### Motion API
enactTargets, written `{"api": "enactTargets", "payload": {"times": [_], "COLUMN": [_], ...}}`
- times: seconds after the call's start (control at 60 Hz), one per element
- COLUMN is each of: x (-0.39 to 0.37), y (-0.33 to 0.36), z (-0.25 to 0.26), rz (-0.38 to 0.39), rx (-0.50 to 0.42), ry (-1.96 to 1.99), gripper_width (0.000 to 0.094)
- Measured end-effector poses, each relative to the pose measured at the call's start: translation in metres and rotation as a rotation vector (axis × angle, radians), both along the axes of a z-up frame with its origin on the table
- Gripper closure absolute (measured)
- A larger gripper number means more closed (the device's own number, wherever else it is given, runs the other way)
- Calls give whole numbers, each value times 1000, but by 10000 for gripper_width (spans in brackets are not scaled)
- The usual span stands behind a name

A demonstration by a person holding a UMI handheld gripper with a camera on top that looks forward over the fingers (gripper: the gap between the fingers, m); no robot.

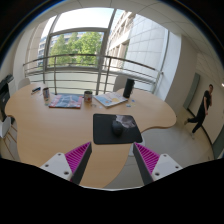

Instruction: Arrange mouse

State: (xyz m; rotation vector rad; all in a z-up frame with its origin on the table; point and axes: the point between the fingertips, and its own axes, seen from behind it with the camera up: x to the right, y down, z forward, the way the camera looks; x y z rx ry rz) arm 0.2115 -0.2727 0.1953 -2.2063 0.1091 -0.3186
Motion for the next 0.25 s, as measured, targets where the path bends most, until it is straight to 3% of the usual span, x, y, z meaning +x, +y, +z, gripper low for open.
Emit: {"api": "enactTargets", "payload": {"times": [0.25], "x": [0], "y": [-26], "z": [-9], "rz": [-2], "rx": [-22], "ry": [-9], "gripper_width": [92]}}
